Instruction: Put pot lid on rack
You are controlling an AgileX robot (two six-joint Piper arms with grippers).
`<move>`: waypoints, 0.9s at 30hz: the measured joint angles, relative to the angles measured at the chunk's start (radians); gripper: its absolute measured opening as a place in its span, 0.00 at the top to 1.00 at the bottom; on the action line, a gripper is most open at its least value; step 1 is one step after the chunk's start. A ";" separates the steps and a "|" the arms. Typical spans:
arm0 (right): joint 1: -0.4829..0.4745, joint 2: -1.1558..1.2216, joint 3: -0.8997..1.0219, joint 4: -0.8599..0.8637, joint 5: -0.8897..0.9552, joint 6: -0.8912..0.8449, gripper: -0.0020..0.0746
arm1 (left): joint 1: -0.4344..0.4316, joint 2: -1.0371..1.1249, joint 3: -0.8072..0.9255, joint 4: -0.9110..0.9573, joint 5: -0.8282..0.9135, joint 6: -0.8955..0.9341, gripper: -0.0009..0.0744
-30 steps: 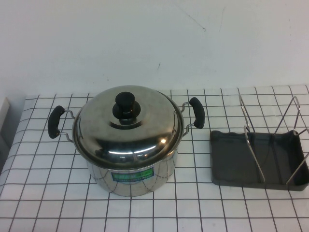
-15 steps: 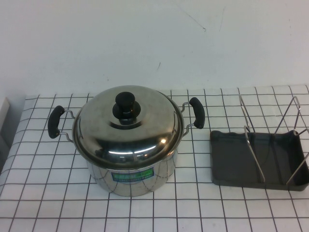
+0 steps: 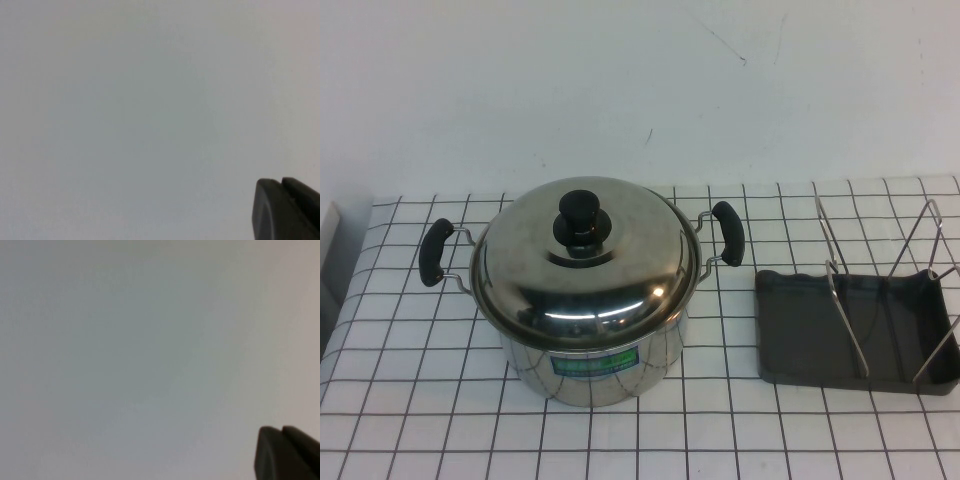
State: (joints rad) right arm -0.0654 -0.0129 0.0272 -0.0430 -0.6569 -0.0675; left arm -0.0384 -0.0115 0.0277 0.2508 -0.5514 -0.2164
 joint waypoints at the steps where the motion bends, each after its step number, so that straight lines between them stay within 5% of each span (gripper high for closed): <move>1: 0.000 0.000 0.000 0.000 -0.005 0.000 0.98 | 0.000 0.000 0.000 -0.010 0.002 -0.002 0.99; 7: 0.000 0.000 -0.063 0.000 0.158 0.000 0.98 | 0.000 0.000 0.000 -0.197 -0.003 -0.032 0.99; 18: 0.000 0.086 -0.416 0.001 0.821 0.024 0.98 | 0.000 0.027 -0.295 -0.251 0.621 -0.036 0.99; 27: 0.000 0.209 -0.459 0.090 1.088 -0.150 0.98 | 0.000 0.387 -0.476 -0.330 0.804 -0.013 0.99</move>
State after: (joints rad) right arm -0.0654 0.1958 -0.4317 0.0473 0.4308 -0.2176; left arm -0.0384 0.3756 -0.4485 -0.0790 0.2527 -0.2294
